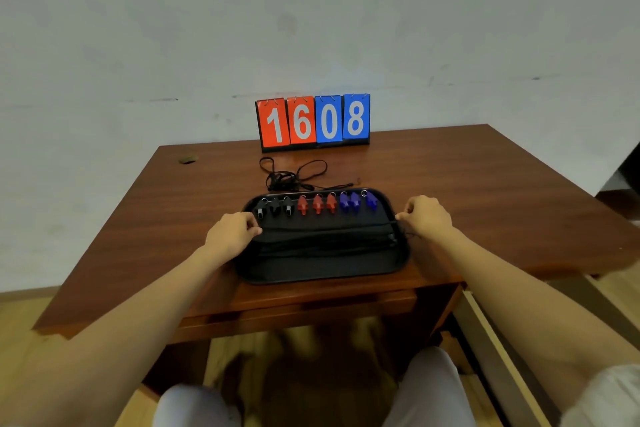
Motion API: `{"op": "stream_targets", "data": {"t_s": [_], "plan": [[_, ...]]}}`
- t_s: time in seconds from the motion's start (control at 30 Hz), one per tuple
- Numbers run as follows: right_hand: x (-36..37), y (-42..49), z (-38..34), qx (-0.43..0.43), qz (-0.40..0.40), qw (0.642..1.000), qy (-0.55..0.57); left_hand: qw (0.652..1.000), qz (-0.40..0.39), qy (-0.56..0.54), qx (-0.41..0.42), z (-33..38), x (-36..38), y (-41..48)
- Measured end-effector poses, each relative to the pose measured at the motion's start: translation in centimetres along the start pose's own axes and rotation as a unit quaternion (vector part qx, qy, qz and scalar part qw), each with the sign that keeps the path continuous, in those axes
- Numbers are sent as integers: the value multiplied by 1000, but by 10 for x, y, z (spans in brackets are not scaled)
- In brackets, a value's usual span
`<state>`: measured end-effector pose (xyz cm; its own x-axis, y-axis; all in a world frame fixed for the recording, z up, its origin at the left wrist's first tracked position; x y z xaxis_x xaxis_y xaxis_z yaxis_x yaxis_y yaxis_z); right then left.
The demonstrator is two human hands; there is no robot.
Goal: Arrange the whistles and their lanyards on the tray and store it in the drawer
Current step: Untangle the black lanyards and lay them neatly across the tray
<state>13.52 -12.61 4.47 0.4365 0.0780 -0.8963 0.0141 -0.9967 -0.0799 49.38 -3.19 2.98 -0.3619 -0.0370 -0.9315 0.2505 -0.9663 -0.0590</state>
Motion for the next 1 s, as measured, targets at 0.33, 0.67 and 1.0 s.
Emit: {"op": "stream_targets", "data": {"t_s": [0.33, 0.67, 1.0], "plan": [[6, -13, 14, -20, -22, 999, -13, 999, 14, 39, 6, -2, 18, -11], [17, -15, 22, -39, -30, 999, -23, 989, 53, 137, 17, -3, 23, -15], [24, -17, 28, -95, -18, 995, -1, 987, 41, 153, -5, 2, 26, -26]]}}
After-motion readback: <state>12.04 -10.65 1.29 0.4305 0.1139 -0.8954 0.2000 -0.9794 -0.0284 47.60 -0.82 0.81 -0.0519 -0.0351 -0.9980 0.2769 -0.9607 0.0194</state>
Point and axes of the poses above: each hand's wrist, its own y-axis towards the middle knuckle, its own x-axis out of the palm, z = x × y, the point moved 4 cm from there along y, towards the middle knuckle
